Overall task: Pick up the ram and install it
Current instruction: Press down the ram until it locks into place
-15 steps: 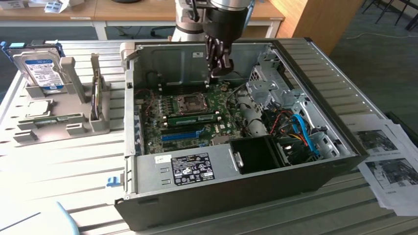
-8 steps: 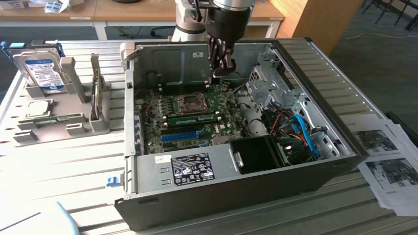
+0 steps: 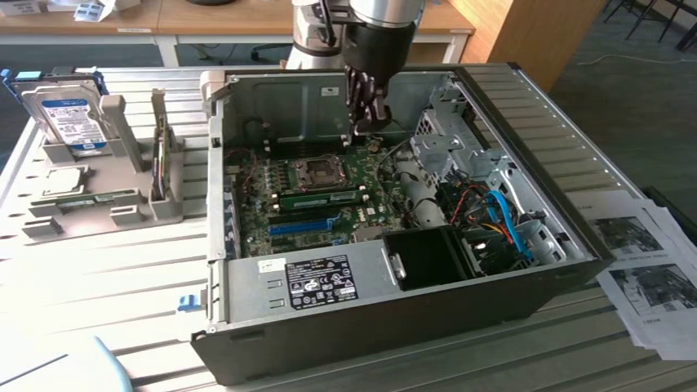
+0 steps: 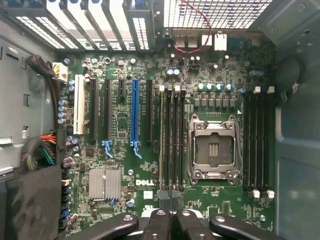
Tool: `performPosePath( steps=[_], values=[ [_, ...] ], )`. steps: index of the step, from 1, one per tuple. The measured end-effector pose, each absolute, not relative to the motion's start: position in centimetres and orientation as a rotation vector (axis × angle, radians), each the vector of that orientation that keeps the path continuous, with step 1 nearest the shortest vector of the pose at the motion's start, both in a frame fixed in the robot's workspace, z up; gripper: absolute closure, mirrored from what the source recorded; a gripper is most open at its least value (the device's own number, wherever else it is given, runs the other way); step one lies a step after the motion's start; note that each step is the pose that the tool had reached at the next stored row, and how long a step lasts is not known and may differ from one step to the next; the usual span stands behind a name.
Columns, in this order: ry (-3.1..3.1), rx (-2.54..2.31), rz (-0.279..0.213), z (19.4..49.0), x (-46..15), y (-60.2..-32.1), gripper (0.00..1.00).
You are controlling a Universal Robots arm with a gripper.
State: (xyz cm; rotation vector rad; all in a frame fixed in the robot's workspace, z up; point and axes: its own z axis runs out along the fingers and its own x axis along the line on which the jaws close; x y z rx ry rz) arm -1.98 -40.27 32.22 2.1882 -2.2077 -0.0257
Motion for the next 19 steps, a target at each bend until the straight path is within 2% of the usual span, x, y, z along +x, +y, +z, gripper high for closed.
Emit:
performPosePath(
  steps=[19],
  values=[
    [-2.208, 2.188, -0.026, 29.5, -2.0, -40.3, 0.91]
  ],
)
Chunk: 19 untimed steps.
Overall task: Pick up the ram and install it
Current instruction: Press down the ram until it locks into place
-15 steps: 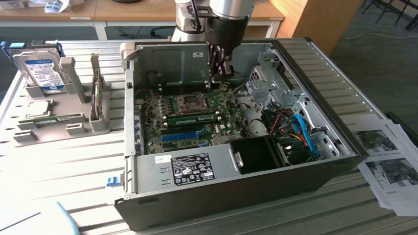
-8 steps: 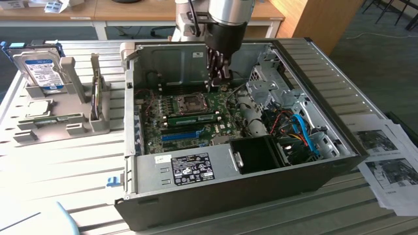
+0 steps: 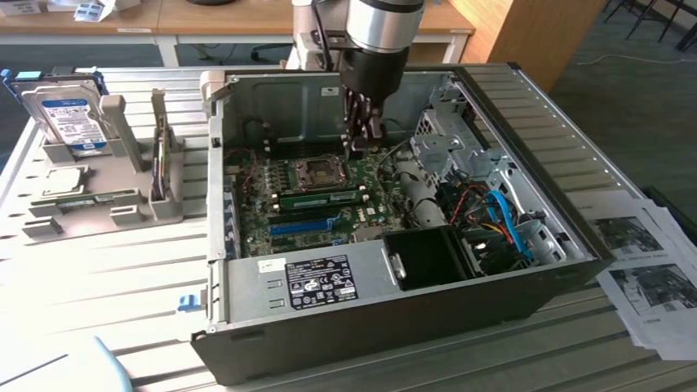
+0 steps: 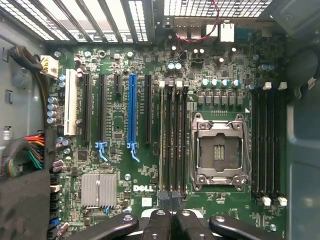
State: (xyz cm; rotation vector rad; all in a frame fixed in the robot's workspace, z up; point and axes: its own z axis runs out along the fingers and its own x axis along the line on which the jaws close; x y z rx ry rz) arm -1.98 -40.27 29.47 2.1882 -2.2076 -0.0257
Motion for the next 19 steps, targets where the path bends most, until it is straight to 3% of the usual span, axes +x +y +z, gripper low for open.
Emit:
performPosePath(
  steps=[19],
  values=[
    [-2.208, 2.188, -0.026, 27.0, -2.0, -40.3, 0.91]
  ],
)
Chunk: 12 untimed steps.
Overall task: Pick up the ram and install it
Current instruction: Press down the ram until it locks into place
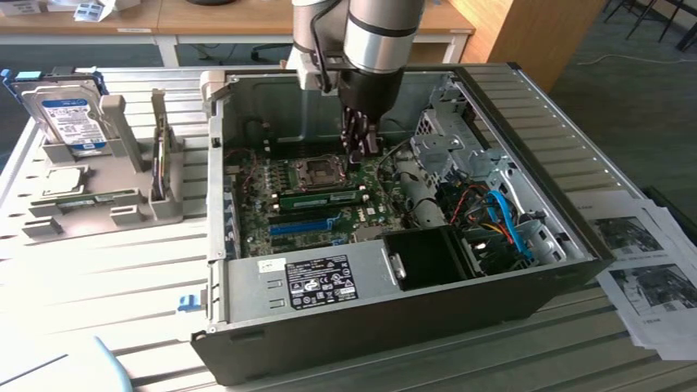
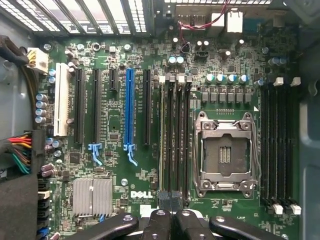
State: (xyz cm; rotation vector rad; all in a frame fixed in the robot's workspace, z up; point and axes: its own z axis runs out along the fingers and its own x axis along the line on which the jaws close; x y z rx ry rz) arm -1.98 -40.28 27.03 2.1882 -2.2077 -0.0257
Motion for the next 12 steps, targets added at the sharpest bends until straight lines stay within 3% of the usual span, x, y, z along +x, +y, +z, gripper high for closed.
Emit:
performPosePath(
  steps=[12],
  values=[
    [-2.208, 2.188, -0.026, 25.6, -2.0, -40.3, 0.91]
  ],
)
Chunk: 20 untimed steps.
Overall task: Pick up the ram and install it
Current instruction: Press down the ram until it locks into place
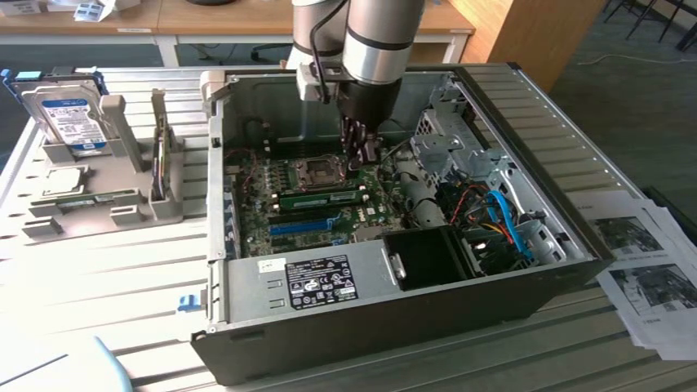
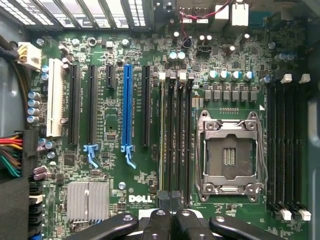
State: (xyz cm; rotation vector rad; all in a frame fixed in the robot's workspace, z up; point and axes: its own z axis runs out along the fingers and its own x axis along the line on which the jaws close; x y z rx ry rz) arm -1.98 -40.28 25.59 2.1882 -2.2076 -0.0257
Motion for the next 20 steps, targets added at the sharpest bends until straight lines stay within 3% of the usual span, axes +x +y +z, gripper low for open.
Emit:
performPosePath(
  steps=[20],
  values=[
    [-2.208, 2.188, -0.026, 25.2, -1.0, -40.3, 0.91]
  ],
)
